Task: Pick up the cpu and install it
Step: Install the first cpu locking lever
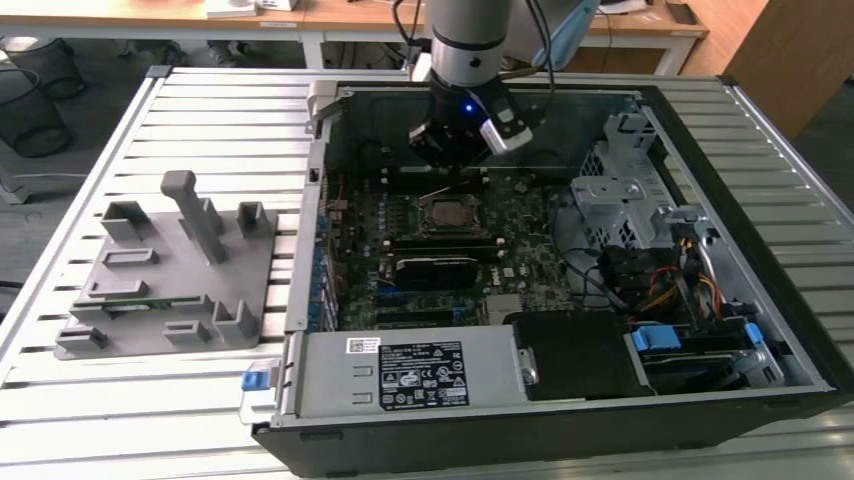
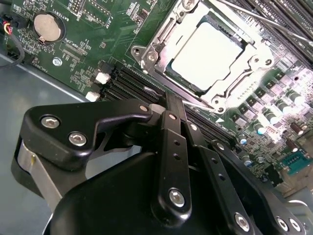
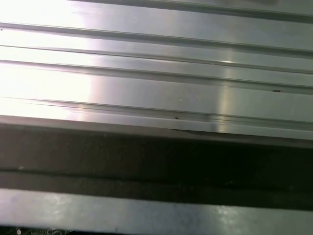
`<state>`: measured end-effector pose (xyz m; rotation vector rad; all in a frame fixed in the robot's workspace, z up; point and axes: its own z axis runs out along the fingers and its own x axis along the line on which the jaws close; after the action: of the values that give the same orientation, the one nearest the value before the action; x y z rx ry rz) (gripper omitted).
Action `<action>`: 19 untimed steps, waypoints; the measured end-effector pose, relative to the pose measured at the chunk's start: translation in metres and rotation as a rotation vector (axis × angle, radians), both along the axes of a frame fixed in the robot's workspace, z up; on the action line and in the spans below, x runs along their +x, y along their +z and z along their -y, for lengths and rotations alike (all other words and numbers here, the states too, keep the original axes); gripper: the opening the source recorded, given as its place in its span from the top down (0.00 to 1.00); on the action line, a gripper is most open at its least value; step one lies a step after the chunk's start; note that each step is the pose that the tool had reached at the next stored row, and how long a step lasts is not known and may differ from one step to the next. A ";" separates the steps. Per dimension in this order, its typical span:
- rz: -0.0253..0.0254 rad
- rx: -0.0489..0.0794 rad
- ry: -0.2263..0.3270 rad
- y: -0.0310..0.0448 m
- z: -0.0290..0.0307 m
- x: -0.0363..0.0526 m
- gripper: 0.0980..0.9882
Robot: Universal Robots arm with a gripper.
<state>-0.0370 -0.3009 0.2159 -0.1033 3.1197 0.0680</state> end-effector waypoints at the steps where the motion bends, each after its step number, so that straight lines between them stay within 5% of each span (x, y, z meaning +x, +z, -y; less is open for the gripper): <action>1: 0.0000 0.000 0.000 -0.0007 0.0000 0.0001 0.99; 19: 0.0000 -0.001 0.000 -0.0127 0.0000 0.0067 0.99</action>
<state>-0.0302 -0.3009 0.2032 -0.1033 3.1197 0.0671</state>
